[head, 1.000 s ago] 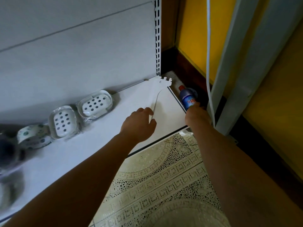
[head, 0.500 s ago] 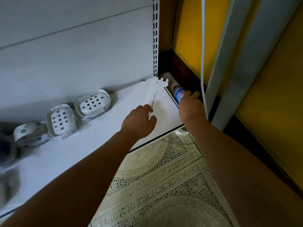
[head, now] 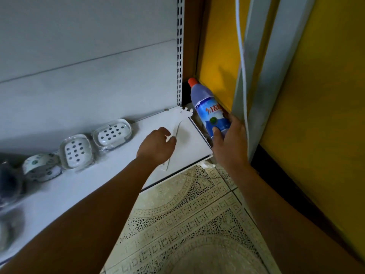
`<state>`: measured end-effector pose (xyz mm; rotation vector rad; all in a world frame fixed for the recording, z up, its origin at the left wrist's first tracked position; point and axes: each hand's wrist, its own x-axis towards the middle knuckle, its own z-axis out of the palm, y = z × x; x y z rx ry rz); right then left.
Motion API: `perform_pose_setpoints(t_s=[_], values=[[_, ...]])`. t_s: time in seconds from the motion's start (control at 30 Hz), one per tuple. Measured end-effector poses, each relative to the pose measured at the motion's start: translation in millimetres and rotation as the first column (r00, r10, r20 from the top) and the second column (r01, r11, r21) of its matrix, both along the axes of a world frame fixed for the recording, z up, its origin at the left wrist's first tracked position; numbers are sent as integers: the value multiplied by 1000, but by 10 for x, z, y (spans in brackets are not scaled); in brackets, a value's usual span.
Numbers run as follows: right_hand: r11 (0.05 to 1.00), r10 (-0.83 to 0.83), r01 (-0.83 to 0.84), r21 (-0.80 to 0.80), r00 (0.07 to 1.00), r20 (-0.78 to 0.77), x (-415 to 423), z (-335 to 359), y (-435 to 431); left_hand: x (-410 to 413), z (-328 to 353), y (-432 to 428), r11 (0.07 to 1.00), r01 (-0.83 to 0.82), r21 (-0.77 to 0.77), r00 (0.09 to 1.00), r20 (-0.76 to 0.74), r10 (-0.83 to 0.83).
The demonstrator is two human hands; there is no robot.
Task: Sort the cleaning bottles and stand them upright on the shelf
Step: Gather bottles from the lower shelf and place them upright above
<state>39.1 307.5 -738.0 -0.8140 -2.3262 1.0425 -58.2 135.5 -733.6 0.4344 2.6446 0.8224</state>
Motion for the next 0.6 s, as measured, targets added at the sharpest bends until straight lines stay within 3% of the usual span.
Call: perform_pose_setpoints(t_s=[0.07,0.13,0.23,0.4,0.5,0.6], values=[[992,19,-32,-125,995,-99,115,127,-91,51,268,97,973,-77,216,993,103,55],[980,41,-73,-184,984,-174,226,281,-197,109,584,215,876,-153,457,975,215,58],[981,121,-149,-126,971,-208,372,559,-343,237,970,306,704,-263,659,918,396,-28],[983,171,-177,-48,979,-109,605,1195,-463,440,1481,214,559,-428,710,844,535,-33],[977,184,-188,-103,982,-39,816,1702,-511,617,1950,138,591,-422,687,840,542,-30],[933,138,-144,-330,990,-42,1067,2170,-546,800,2533,111,651,-373,661,848,527,-50]])
